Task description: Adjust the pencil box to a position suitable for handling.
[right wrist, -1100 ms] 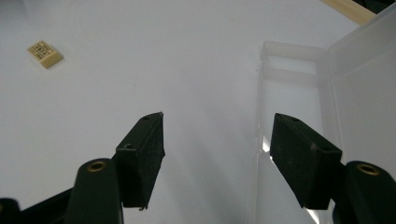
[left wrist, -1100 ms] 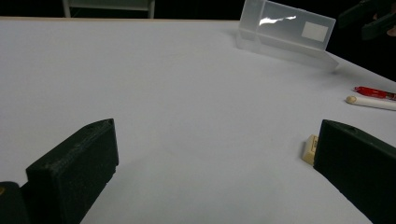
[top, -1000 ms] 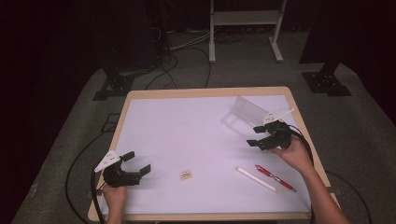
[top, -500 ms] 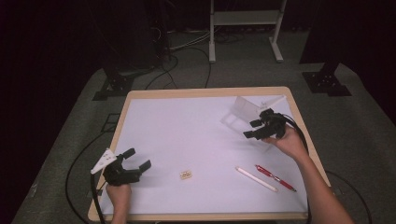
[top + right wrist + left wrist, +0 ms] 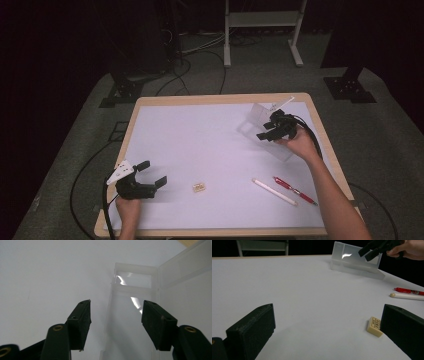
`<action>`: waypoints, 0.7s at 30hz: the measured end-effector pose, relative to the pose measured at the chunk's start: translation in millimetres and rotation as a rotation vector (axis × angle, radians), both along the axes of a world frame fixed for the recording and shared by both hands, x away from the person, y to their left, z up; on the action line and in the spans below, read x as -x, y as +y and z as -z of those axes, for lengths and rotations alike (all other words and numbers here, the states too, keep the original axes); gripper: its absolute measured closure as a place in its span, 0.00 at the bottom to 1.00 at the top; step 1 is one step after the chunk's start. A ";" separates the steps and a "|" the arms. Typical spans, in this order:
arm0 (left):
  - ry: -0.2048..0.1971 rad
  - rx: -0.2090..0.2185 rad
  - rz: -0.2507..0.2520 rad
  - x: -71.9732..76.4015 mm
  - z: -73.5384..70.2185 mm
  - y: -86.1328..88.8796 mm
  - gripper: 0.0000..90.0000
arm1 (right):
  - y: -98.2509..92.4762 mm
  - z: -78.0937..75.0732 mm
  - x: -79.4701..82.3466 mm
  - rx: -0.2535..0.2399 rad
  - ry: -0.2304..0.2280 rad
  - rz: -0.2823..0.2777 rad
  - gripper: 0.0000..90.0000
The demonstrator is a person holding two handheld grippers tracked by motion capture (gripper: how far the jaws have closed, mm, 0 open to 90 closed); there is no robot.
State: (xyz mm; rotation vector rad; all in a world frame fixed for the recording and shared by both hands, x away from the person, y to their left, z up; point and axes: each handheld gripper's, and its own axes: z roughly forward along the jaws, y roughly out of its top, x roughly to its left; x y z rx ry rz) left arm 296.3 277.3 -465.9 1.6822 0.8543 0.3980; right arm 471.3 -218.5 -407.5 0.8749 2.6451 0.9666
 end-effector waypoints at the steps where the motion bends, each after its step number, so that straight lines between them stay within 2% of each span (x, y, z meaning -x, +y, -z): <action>1: -0.002 -0.002 0.000 0.1 -0.1 -0.1 0.00 | 0.8 1.2 -0.6 0.003 0.007 -0.001 0.45; 7: 0.001 0.001 0.000 -0.3 0.1 0.1 0.00 | 3.9 7.7 -3.6 0.029 0.034 -0.020 0.47; 14: 0.003 0.001 0.000 -0.2 0.1 -0.1 0.00 | 2.4 8.1 -3.2 0.039 0.041 -0.017 0.50; 21: 0.004 -0.001 0.003 -0.1 0.1 -0.4 0.00 | 5.3 13.5 1.0 0.078 0.056 -0.028 0.53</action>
